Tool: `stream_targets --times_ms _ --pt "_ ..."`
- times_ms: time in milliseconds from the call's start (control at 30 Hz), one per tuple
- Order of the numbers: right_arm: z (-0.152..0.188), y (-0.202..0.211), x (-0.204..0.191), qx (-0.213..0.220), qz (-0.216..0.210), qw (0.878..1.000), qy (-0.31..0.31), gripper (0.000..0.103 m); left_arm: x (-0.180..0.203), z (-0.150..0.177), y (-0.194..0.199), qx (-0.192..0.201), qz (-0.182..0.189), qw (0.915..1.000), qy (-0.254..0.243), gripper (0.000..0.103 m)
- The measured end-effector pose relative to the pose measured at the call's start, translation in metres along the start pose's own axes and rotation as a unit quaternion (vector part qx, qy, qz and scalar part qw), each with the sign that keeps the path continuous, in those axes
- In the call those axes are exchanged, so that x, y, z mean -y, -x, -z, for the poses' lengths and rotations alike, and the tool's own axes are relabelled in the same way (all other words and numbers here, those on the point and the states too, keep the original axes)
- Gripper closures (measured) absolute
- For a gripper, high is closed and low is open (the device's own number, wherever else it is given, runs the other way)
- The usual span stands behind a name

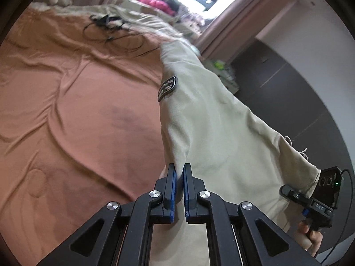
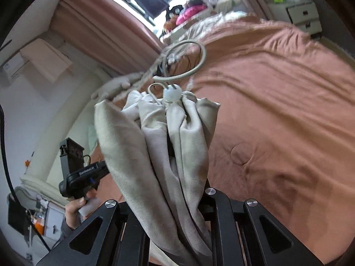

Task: Fold large clothes
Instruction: 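Lift the folded garment off the bed with both tools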

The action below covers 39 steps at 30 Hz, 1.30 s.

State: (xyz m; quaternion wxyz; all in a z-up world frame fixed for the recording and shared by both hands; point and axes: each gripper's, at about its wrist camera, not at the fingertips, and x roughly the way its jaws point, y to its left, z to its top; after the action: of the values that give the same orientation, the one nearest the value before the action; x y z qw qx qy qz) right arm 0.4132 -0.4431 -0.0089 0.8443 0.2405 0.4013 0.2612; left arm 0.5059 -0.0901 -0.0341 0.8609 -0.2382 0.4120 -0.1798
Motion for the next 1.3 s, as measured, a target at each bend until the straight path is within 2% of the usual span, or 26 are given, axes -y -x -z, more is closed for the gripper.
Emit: stream_targets --times_ms 100,433,667,767,833,1000,1067,1300 --pt "-0.004 0.039 -0.002 0.027 0.012 1.000 0.005 0.091 0.033 0.004 0.000 0.015 0.013 0.9995 -0.026 0.098" --pt "-0.026 0.155 0.006 0.089 0.072 0.993 0.015 0.091 0.136 0.028 -0.018 0.016 0.073 0.9967 -0.034 0.098" --pt "-0.041 0.225 0.011 0.118 0.134 0.984 0.019 0.091 0.204 0.050 -0.043 -0.005 0.129 0.9914 -0.021 0.098" --pt "-0.044 0.249 0.015 0.122 0.157 0.980 0.017 0.091 0.224 0.059 -0.061 -0.033 0.150 0.9881 0.004 0.098" --pt "-0.048 0.262 0.024 0.121 0.171 0.978 0.009 0.091 0.234 0.061 -0.074 -0.045 0.151 0.9874 0.007 0.098" --pt "-0.057 0.276 0.045 0.108 0.207 0.972 -0.002 0.091 0.262 0.077 -0.104 -0.076 0.168 0.9828 0.005 0.098" --pt "-0.063 0.278 0.059 0.108 0.215 0.970 -0.007 0.091 0.268 0.078 -0.121 -0.080 0.163 0.9834 0.000 0.098" --pt "-0.095 0.229 0.134 0.080 0.239 0.967 -0.024 0.091 0.265 0.054 -0.200 -0.115 0.126 0.9852 -0.012 0.098"
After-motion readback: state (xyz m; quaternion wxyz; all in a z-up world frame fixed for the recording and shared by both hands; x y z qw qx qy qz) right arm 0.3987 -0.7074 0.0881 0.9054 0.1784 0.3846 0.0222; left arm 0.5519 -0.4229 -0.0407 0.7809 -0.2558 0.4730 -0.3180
